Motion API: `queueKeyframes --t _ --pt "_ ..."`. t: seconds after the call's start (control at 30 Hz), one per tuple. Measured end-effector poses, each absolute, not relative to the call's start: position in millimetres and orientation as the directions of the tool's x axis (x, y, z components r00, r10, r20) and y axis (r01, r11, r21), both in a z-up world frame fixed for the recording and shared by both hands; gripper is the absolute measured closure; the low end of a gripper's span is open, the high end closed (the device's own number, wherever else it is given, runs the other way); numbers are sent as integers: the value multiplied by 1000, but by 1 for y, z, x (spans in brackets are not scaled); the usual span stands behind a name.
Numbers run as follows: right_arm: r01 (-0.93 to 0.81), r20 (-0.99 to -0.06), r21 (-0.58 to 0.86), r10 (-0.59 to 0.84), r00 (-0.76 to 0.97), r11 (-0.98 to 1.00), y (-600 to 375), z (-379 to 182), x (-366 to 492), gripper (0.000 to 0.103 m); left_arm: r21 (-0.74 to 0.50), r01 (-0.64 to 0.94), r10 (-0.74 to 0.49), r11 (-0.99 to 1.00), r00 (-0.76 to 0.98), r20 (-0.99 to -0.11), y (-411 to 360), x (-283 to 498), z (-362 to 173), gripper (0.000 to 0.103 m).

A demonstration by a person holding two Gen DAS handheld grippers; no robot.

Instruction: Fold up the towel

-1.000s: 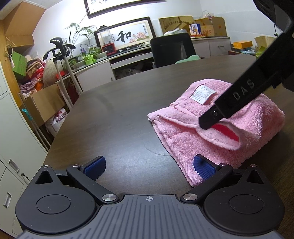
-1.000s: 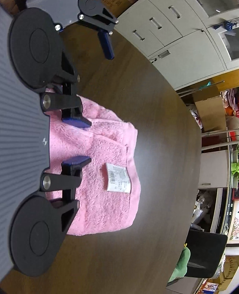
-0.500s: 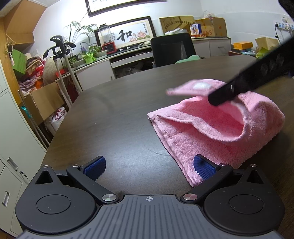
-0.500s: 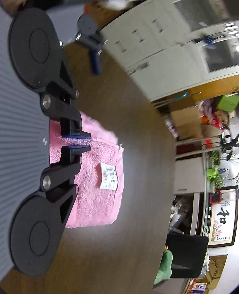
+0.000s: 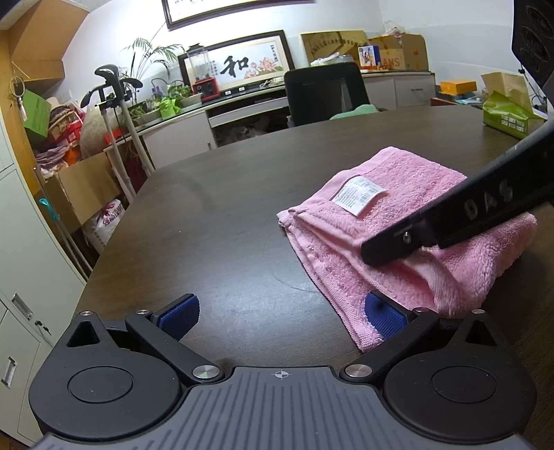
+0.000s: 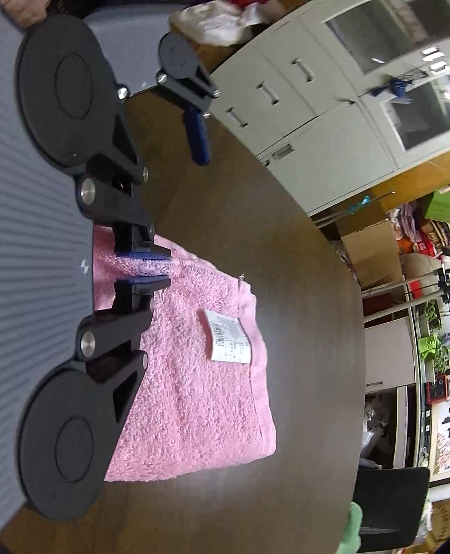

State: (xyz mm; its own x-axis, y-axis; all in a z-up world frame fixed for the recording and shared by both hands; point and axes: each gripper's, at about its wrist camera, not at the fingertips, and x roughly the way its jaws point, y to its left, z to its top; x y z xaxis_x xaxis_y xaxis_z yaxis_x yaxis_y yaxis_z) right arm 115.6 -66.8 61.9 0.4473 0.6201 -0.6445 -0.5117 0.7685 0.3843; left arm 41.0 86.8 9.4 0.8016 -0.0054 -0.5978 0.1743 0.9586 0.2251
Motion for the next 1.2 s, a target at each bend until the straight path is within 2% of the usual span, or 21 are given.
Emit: queueKeyframes --t 0.2,0.27,0.33,0.37,0.53,0.7,0.83,1.0,1.1,1.17,1.2 --pt "-485 -636 461 658 403 743 -72 53 120 79 224 175 -7 959 803 -596 84 40 8 0" --pt "-479 -619 498 683 387 723 -75 54 122 59 226 176 -7 958 804 -595 84 40 9 0" --pt "-479 -592 529 709 383 701 -82 61 120 47 226 177 -8 958 804 -594 84 40 8 0" --pt "-483 -583 531 714 387 696 -84 66 118 45 224 177 -9 958 804 -595 84 40 8 0" --pt "-574 -567 421 698 438 702 -95 92 91 44 223 187 -16 957 799 -601 85 41 9 0" --pt "-693 -610 78 584 536 717 -90 100 48 44 213 218 -41 952 783 -621 93 40 12 0" --pt "-762 -623 -239 507 595 601 -71 93 9 41 217 223 -42 950 782 -622 93 37 11 0" --pt "-769 -629 -409 459 627 490 -39 77 -8 38 222 229 -44 948 785 -618 93 34 9 0" --pt "-742 -626 -485 409 664 462 -21 68 -5 40 214 231 -50 949 782 -621 95 33 9 0" --pt "-736 -629 -491 395 670 466 -16 65 1 52 213 233 -52 949 782 -622 98 32 10 0" --pt "-735 -628 -489 395 671 470 -15 64 3 55 213 233 -52 949 781 -622 99 32 10 0"
